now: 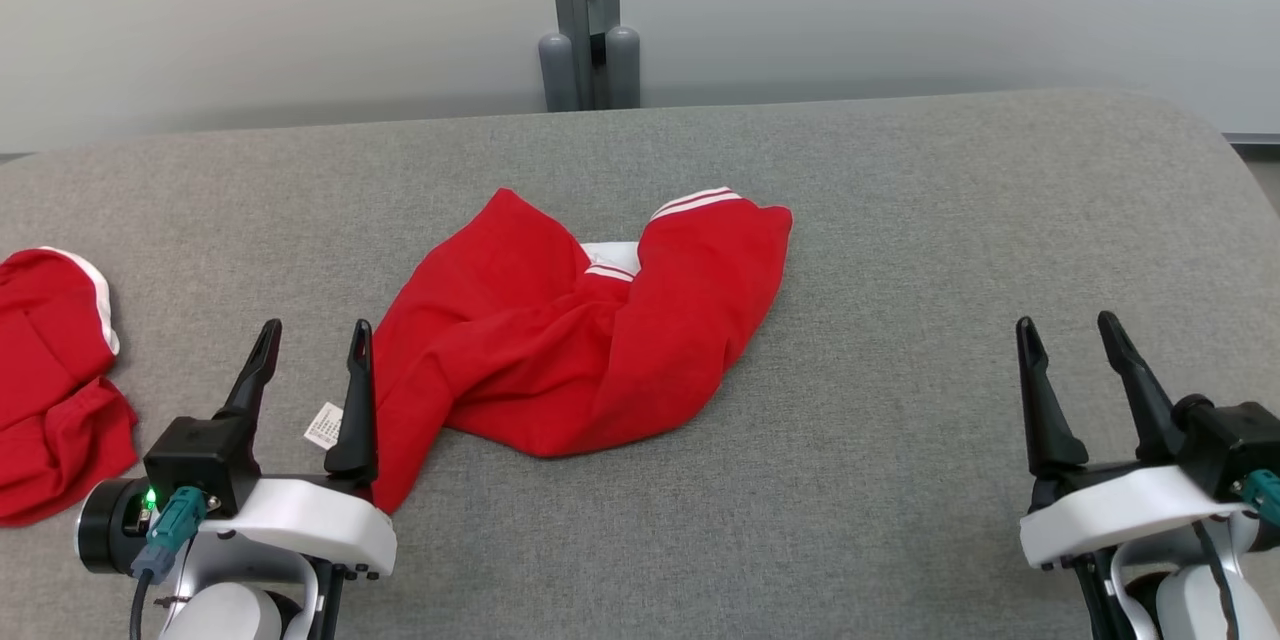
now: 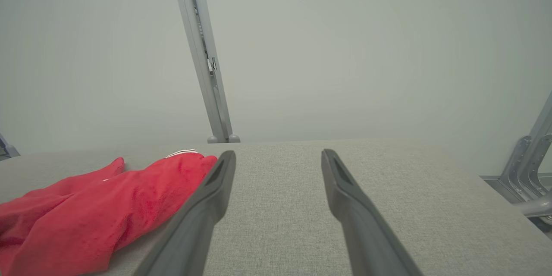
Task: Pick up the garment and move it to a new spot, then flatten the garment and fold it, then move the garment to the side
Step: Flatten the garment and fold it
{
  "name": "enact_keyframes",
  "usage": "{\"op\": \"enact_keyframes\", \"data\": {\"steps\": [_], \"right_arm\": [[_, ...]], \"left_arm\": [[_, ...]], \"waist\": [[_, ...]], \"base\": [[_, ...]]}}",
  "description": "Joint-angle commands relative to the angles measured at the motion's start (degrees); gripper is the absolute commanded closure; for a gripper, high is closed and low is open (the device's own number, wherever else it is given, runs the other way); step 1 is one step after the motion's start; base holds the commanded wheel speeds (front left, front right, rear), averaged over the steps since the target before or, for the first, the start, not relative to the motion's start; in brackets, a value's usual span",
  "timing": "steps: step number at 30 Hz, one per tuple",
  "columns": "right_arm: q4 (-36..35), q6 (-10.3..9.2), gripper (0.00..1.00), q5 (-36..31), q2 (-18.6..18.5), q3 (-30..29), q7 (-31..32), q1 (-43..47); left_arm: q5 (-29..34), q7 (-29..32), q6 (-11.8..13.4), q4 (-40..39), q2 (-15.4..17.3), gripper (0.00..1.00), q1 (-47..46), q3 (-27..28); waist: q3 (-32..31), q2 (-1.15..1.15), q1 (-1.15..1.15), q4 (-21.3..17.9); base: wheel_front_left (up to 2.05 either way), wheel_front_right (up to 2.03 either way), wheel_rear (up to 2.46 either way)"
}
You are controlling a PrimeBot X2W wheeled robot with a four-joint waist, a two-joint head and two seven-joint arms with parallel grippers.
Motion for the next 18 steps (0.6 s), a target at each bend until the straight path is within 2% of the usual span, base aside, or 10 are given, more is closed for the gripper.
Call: {"op": "enact_keyframes", "data": {"steps": [1,9,18], "right_arm": [[0.14,0.11,0.00,0.15,-0.38,0.16,0.09,1.05],[0.33,0.11,0.00,0.70,-0.39,0.74,0.52,2.19],[-0.02,0.11,0.00,0.40,-0.39,0.02,0.68,2.34]], "left_arm": [[-0.16,-0.30,-0.17,0.74,0.23,0.00,-0.32,0.02],[0.02,-1.14,0.33,3.08,0.20,0.00,0.81,-0.34],[-0.12,-2.60,0.53,4.01,-0.09,0.00,-0.86,0.37]], "waist": [[-0.32,0.00,0.00,-0.29],[-1.53,0.00,0.00,-0.55],[-1.30,0.00,0.00,1.18]], "base": [[0.00,0.00,0.00],[0.00,0.00,0.00],[0.00,0.00,0.00]]}}
